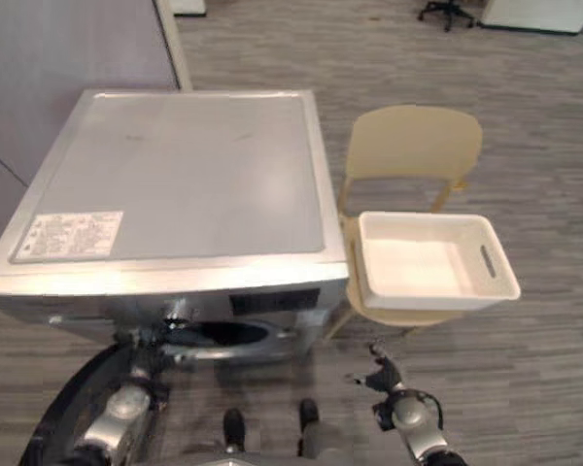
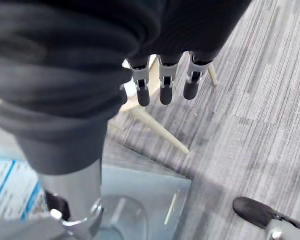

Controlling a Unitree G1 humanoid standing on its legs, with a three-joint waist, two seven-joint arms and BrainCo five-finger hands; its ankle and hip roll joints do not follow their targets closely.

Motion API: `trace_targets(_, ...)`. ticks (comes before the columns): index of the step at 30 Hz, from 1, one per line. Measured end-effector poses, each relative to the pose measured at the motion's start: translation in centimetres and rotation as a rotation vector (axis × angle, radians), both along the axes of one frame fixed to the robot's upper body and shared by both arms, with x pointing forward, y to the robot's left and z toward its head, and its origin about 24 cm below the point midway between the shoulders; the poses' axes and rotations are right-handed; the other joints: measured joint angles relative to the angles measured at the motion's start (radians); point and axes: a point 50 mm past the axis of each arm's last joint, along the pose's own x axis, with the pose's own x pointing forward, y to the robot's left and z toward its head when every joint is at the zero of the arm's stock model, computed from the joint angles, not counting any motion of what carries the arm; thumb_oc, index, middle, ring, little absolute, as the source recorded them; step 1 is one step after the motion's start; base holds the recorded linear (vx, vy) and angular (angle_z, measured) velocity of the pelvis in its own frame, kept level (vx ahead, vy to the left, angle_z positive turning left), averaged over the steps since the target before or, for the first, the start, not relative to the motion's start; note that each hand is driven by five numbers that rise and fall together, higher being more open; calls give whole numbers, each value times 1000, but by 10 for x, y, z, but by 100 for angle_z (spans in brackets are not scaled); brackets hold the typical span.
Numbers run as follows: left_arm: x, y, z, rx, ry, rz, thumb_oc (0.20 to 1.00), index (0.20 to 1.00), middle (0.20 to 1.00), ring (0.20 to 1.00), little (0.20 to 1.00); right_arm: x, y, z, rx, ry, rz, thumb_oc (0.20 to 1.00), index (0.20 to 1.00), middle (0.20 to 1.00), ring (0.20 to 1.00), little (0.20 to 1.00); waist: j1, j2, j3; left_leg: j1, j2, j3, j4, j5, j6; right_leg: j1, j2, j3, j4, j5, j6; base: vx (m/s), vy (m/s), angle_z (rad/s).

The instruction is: Grab the laundry basket,head to the washer,open it,put in the laundry and shut it.

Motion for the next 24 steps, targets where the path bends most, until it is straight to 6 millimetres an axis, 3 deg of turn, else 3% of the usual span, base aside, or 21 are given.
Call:
trace_targets(1, -3, 0, 2, -7, -14, 3, 1000, 1000, 1000, 1000, 1000, -6, 1, -3, 9, 16, 2, 1000, 1000, 1000, 1000, 1000, 28, 8, 3, 21, 10, -5, -25, 21, 4, 32, 8, -36, 94, -64, -3, -200, -163, 19)
trace_targets(3, -6, 1, 3, -9, -22, 0, 1000, 1000, 1000, 1000, 1000, -12, 1, -7, 10, 37, -4, 1000, 1000, 1000, 1000, 1000, 43, 9, 1, 25, 13, -26, -31, 29, -1, 85, 13, -45, 110, -124, 0, -204, -151, 24)
trace_targets(5, -13, 3, 1, -3, -12, 0, 1000, 1000, 1000, 1000, 1000, -13, -2, -8, 7, 47, -18, 1000, 1000, 1000, 1000, 1000, 73, -10, -3, -19, 10, -56, -30, 61, -29, 139, 25, -58, -37, -143, -51, -308, -179, 31)
trace_targets(6, -17, 1, -2, -6, 3, -4, 1000, 1000, 1000, 1000, 1000, -11, -5, -7, 4, 41, -32, 1000, 1000, 1000, 1000, 1000, 78, 16, 9, -53, 28, -81, -22, 90, -52, 135, 54, -65, -73, -123, -52, -217, -109, 49)
trace_targets(8, -13, -1, 0, -6, -9, -11, 1000, 1000, 1000, 1000, 1000, -9, -6, -6, 9, 31, -51, 1000, 1000, 1000, 1000, 1000, 70, 33, 22, -122, 48, -117, -3, 105, -109, 106, 87, -46, -94, -100, -101, -278, -101, 56)
trace_targets(9, -17, 0, 1, -8, -10, -9, 1000, 1000, 1000, 1000, 1000, -12, -7, -7, 8, 41, -55, 1000, 1000, 1000, 1000, 1000, 94, 56, 34, -156, 68, -144, -12, 133, -127, 66, 129, -62, -70, -77, -112, -377, -80, 51)
trace_targets(10, -17, -1, 2, -11, -18, -11, 1000, 1000, 1000, 1000, 1000, -10, -10, -6, 1, 35, -57, 1000, 1000, 1000, 1000, 1000, 94, 69, 43, -189, 78, -176, -6, 152, -179, 36, 137, -90, -47, -78, -129, -337, -35, 49)
trace_targets(11, -13, -3, 4, -14, -31, -17, 1000, 1000, 1000, 1000, 1000, -12, -14, -7, -12, 49, -63, 1000, 1000, 1000, 1000, 1000, 93, 72, 53, -211, 89, -195, -33, 129, -244, 2, 134, -123, -25, -62, -184, -197, -8, 76)
trace_targets(12, -9, -1, 7, -6, -43, -23, 1000, 1000, 1000, 1000, 1000, -12, -16, -7, -17, 50, -76, 1000, 1000, 1000, 1000, 1000, 77, 47, 69, -232, 71, -184, -18, 70, -208, -19, 95, -159, -39, -40, -202, -138, 13, 80)
trace_targets(13, -2, 0, 12, 1, -64, -30, 1000, 1000, 1000, 1000, 1000, -11, -16, -6, -17, 45, -86, 1000, 1000, 1000, 1000, 1000, 72, 9, 88, -247, 32, -170, 51, 48, -170, -24, 52, -165, -54, -14, -205, -83, 13, 77)
trace_targets(14, 0, 2, 16, 11, -83, -40, 1000, 1000, 1000, 1000, 1000, -12, -18, -6, -15, 44, -97, 1000, 1000, 1000, 1000, 1000, 72, -28, 91, -236, 8, -146, 106, 25, -149, -29, 18, -156, -79, 8, -201, -37, 17, 51)
trace_targets(15, 0, 3, 18, 18, -93, -50, 1000, 1000, 1000, 1000, 1000, -13, -23, -5, -21, 40, -116, 1000, 1000, 1000, 1000, 1000, 65, -37, 91, -200, 8, -129, 139, -1, -146, -17, 3, -155, -106, 28, -197, 5, 18, 34)
trace_targets(18, -3, 4, 20, 22, -103, -46, 1000, 1000, 1000, 1000, 1000, -14, -37, -1, -49, 32, -136, 1000, 1000, 1000, 1000, 1000, 28, -12, 93, -2, 33, -129, 90, -26, -151, 40, 7, -161, -143, 40, -179, 55, 55, 16)
trace_targets(20, 3, 5, 24, 43, -131, -50, 1000, 1000, 1000, 1000, 1000, -14, -45, 3, -65, 30, -136, 1000, 1000, 1000, 1000, 1000, 2, 50, 66, 121, 48, -107, -27, -6, -116, 68, 42, -174, -206, 76, -132, 100, 80, 17)
trace_targets(24, 22, 7, 41, 81, -208, -72, 1000, 1000, 1000, 1000, 1000, -17, -41, 0, -44, 45, -121, 1000, 1000, 1000, 1000, 1000, 3, 47, 65, 126, 53, -103, -58, -39, -85, 76, 45, -173, -267, 134, -85, 94, 92, 9)
